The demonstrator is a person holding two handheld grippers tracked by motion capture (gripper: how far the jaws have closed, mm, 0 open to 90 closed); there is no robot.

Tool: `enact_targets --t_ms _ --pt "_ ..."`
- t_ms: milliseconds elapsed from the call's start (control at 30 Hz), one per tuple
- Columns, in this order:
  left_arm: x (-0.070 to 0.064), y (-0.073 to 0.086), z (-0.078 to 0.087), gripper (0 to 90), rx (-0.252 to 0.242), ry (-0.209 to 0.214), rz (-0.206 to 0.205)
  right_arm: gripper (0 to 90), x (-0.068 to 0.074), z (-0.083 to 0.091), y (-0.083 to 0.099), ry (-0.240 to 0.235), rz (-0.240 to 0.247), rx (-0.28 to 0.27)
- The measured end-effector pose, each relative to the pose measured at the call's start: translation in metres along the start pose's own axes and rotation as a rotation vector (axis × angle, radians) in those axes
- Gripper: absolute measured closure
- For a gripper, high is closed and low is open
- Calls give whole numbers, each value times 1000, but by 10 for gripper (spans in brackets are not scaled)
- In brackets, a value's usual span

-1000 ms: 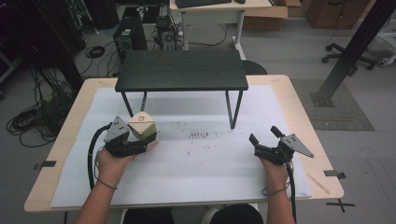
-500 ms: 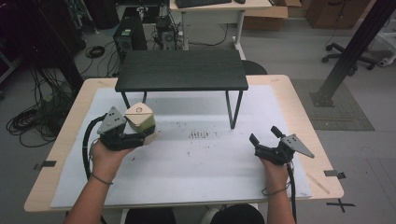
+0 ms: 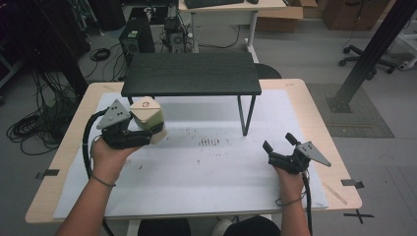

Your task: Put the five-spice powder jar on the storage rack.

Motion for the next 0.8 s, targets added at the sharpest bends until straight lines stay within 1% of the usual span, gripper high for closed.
enact_targets --t_ms 33,100,167,267,300,333,400,433,467,667,733,800 --pt "0 -5 -1 293 -2 2 -3 0 0 0 0 1 -2 0" --pt "0 -8 -2 293 -4 5 -6 0 0 0 0 1 0 0" --pt "1 -18 -4 293 -4 15 -12 0 0 0 0 4 0 0" --pt "2 -27 -7 293 -5 25 -15 0 0 0 0 6 0 0" --pt "2 -27 -7 293 -5 25 -15 0 0 0 0 6 0 0" --pt "2 -31 -9 293 -10 29 -8 0 0 0 0 7 -1 0" --pt "4 -37 -11 293 -6 38 -10 0 0 0 0 8 -1 -1" --pt "4 -37 -11 293 -6 38 -10 0 0 0 0 8 -1 -1" --pt "5 -41 -13 293 -6 43 -9 0 0 1 0 10 -1 -2" --pt "9 -55 -20 293 -10 57 3 0 0 1 0 14 -2 -3" --pt "9 -57 -22 293 -10 58 4 0 -1 1 0 15 -2 -4" --pt "11 -65 -25 293 -17 71 12 0 -1 1 0 16 -2 -4"
Point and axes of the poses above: each handheld gripper's, and its own axes: z roughly backward along the jaws, y roughly out of its underside, x roughly to its left, the point moved 1 cm from there along -z, roughly forward along the jaws, and after that the axes turned 14 degrees about -x, right-handed, at the moved point
